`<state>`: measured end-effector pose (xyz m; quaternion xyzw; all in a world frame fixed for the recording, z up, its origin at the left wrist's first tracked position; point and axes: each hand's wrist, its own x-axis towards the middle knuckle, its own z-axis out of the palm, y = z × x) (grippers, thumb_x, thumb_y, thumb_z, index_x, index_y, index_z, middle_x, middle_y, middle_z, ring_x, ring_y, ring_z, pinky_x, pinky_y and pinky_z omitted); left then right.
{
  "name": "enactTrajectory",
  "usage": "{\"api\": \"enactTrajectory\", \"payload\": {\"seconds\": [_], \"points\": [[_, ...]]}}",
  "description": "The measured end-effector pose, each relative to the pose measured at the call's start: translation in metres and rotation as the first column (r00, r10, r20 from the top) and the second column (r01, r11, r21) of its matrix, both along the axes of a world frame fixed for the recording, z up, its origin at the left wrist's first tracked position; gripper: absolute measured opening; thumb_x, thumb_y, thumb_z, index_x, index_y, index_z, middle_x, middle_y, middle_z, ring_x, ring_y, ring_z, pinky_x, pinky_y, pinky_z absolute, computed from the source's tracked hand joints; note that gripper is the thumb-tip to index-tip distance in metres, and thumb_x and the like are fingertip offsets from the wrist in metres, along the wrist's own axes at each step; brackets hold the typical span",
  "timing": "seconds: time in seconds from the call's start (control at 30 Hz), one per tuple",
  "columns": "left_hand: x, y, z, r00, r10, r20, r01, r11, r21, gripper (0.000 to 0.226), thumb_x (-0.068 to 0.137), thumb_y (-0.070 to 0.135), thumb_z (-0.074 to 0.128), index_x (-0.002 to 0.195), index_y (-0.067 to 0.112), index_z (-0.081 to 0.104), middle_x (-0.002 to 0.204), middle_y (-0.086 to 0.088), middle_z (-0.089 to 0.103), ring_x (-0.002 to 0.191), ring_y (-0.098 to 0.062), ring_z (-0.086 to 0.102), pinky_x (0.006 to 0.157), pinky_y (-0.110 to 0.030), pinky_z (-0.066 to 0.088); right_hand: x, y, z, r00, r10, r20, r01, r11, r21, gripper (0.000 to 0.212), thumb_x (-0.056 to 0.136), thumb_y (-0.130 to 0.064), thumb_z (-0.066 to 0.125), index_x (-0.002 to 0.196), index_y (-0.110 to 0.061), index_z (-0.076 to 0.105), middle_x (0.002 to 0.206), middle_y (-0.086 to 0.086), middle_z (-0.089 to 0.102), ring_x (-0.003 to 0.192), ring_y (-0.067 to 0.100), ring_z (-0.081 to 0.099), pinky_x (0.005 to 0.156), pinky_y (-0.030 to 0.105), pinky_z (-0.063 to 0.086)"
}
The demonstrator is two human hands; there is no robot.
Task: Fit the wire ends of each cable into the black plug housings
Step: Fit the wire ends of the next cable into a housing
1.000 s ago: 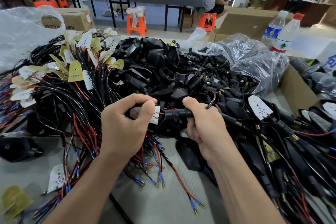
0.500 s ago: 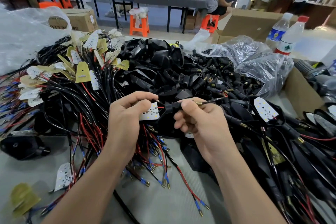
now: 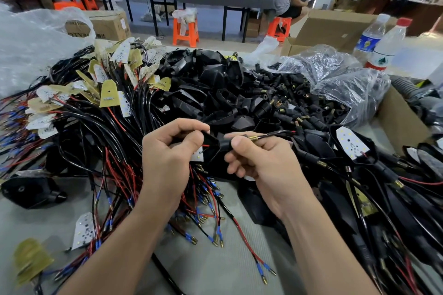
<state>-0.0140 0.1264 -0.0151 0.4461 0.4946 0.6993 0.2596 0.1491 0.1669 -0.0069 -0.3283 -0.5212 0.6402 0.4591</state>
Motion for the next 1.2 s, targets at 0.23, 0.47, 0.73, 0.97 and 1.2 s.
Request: {"api": "enactTrajectory", "payload": {"seconds": [0.23, 0.47, 0.73, 0.97, 1.2], "points": [[-0.003, -0.001, 0.005, 0.982, -0.153, 0.109, 0.157, 0.987, -0.034, 0.022, 0.077, 0.007, 0.062, 0.082, 0.018, 0.080, 0.082, -0.005, 0.072, 0.081, -0.018, 0.065, 0.077, -0.032, 0.051, -0.007, -0.004, -0.001, 0.997, 0.000, 0.081, -0.009, 0.993, 0.118, 0.012, 0.097, -0.004, 0.064, 0.098, -0.006, 0.076, 0.064, 0.010, 0.068, 0.052, 0.017, 0.055, 0.047, 0.021, 0.042], [-0.006, 0.002, 0.009, 0.877, -0.365, 0.313, 0.412, 0.906, -0.095, 0.043, 0.074, 0.007, 0.056, 0.107, 0.015, 0.082, 0.104, -0.015, 0.078, 0.087, -0.028, 0.075, 0.065, -0.030, 0.062, -0.004, -0.001, 0.005, 0.990, -0.142, -0.009, 0.141, 0.976, 0.167, 0.015, 0.099, -0.002, 0.059, 0.094, -0.008, 0.072, 0.064, 0.007, 0.068, 0.052, 0.016, 0.058, 0.048, 0.021, 0.044], [-0.010, 0.001, 0.007, 0.854, -0.417, 0.312, 0.469, 0.876, -0.114, 0.036, 0.076, 0.004, 0.074, 0.104, 0.026, 0.084, 0.102, -0.010, 0.080, 0.089, -0.021, 0.078, 0.065, -0.022, 0.060, -0.003, -0.002, 0.004, 0.991, -0.129, -0.037, 0.133, 0.982, 0.136, 0.015, 0.103, -0.009, 0.055, 0.101, -0.012, 0.070, 0.060, 0.005, 0.062, 0.046, 0.013, 0.047, 0.046, 0.020, 0.036], [-0.014, 0.000, 0.007, 0.874, -0.386, 0.295, 0.444, 0.882, -0.160, 0.042, 0.069, -0.002, 0.082, 0.107, 0.014, 0.081, 0.101, -0.012, 0.078, 0.089, -0.021, 0.075, 0.066, -0.024, 0.060, -0.004, -0.003, 0.006, 0.999, -0.030, 0.012, 0.027, 0.976, 0.216, 0.010, 0.095, -0.013, 0.060, 0.098, -0.018, 0.068, 0.060, 0.008, 0.062, 0.048, 0.015, 0.050, 0.049, 0.019, 0.042], [-0.017, 0.001, 0.011, 0.891, -0.271, 0.365, 0.357, 0.914, -0.193, 0.023, 0.079, 0.020, 0.073, 0.100, 0.013, 0.082, 0.093, -0.014, 0.075, 0.067, -0.016, 0.070, 0.052, -0.018, 0.052, -0.005, -0.005, 0.015, 0.853, -0.480, 0.203, 0.387, 0.844, 0.372, 0.009, 0.089, -0.028, 0.072, 0.081, -0.024, 0.072, 0.061, 0.000, 0.067, 0.052, 0.010, 0.057, 0.059, 0.027, 0.048]]}}
